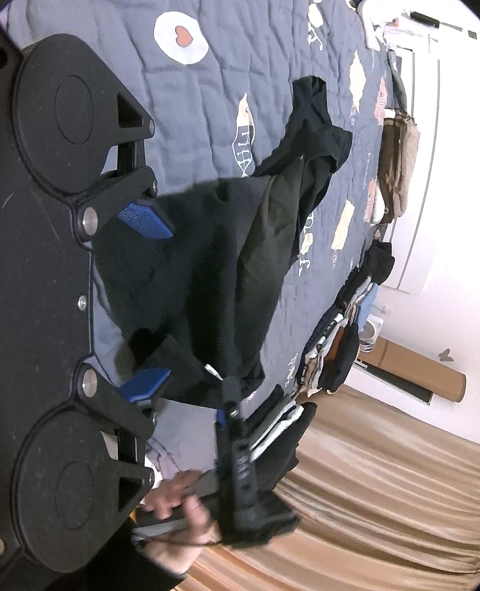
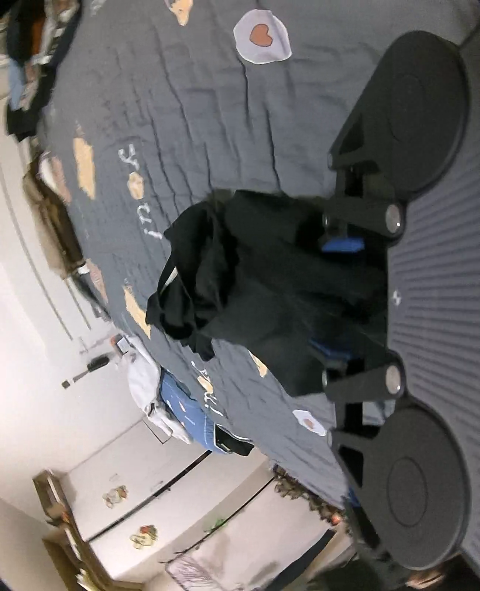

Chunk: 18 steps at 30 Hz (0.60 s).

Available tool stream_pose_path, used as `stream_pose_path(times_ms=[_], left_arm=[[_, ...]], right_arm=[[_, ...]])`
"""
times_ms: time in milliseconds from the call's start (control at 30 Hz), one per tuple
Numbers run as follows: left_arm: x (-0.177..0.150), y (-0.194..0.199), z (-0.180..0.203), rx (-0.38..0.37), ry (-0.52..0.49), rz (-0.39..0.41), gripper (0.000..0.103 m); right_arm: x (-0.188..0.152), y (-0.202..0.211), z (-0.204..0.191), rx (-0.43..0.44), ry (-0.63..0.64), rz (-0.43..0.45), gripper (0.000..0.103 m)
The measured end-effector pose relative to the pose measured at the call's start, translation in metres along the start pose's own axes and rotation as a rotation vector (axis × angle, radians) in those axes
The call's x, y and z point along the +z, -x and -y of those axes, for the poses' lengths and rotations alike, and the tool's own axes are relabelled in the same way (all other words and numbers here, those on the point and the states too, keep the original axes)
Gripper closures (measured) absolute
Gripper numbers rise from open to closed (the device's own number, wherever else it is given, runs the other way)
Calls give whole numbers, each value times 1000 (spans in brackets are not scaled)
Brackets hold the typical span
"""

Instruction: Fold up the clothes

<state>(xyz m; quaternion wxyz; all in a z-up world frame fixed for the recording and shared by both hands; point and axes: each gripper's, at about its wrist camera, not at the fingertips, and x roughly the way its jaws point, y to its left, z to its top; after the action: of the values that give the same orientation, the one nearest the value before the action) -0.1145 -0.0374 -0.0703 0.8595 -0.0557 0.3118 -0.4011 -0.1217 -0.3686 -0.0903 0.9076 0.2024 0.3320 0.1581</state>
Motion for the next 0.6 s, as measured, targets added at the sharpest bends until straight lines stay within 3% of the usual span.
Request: stream_pose_path(times_ms=[267, 600], left_arm=[[2, -8, 7, -11, 0, 1, 27], [0, -19, 6, -52, 5, -60, 27]], right_arm=[[-35, 2, -51, -14, 260, -9, 40], [-51, -2, -27, -33, 204, -73, 39]])
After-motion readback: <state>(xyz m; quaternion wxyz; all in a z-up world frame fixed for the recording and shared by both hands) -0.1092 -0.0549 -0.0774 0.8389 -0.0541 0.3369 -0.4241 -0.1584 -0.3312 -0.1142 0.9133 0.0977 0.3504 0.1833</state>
